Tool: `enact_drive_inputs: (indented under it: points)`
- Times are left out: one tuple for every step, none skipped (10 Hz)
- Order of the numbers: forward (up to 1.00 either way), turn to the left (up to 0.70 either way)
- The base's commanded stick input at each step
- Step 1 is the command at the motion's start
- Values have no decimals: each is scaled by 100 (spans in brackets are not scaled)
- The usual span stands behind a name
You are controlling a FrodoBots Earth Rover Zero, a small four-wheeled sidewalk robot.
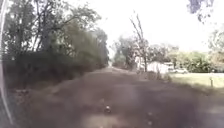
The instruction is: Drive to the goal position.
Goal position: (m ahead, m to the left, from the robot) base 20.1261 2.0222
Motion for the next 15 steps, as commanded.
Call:
enact_drive_inputs:
  points:
    - [70,25]
    - [70,7]
    - [70,2]
    - [70,2]
    - [70,2]
    - [70,2]
    - [70,2]
    - [70,2]
    - [70,2]
    - [70,2]
    - [70,2]
    - [70,0]
    - [70,1]
    - [70,1]
    - [70,-9]
